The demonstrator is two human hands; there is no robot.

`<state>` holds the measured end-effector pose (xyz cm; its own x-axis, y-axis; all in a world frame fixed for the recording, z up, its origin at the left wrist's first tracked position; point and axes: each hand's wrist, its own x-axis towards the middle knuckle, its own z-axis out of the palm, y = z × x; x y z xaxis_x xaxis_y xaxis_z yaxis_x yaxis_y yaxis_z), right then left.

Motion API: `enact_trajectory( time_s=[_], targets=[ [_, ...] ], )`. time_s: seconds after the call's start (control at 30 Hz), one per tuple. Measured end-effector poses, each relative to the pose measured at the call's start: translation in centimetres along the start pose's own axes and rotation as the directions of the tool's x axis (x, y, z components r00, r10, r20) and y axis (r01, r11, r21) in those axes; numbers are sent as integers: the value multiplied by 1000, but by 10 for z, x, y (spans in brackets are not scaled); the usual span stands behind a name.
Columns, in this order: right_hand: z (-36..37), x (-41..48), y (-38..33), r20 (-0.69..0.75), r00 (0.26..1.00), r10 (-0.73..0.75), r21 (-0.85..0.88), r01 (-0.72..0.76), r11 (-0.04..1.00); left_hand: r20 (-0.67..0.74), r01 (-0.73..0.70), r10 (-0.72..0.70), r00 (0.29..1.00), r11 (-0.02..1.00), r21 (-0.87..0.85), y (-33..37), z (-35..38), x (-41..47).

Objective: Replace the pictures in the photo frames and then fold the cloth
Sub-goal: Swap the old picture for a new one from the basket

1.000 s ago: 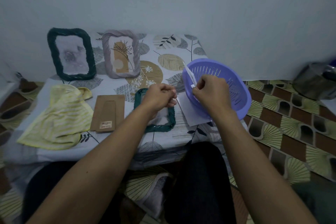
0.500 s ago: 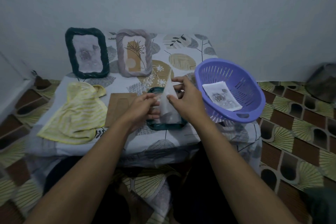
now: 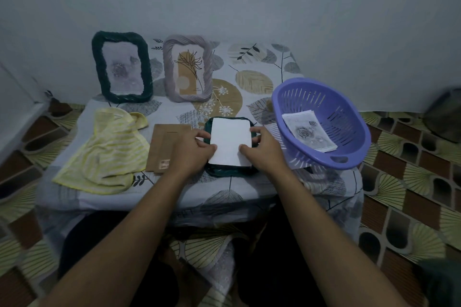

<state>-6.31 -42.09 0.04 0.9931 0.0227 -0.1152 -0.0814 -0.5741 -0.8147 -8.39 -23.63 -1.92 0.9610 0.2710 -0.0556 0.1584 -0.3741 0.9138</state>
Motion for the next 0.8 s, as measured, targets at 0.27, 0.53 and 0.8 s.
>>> enact_trajectory(
  time_s=[0.27,0.53,0.8],
  targets=[
    [3,2,7,85,996,-7,-418,42,908,8,-100,102,995,957,272,-3,10,2],
    [4,2,12,97,994,-58,-443,95,891,28,-153,155,988,906,395,-13,10,8],
    [4,4,12,100,993,-60,-437,98,894,23,-150,153,988,907,394,-16,12,11]
  ],
)
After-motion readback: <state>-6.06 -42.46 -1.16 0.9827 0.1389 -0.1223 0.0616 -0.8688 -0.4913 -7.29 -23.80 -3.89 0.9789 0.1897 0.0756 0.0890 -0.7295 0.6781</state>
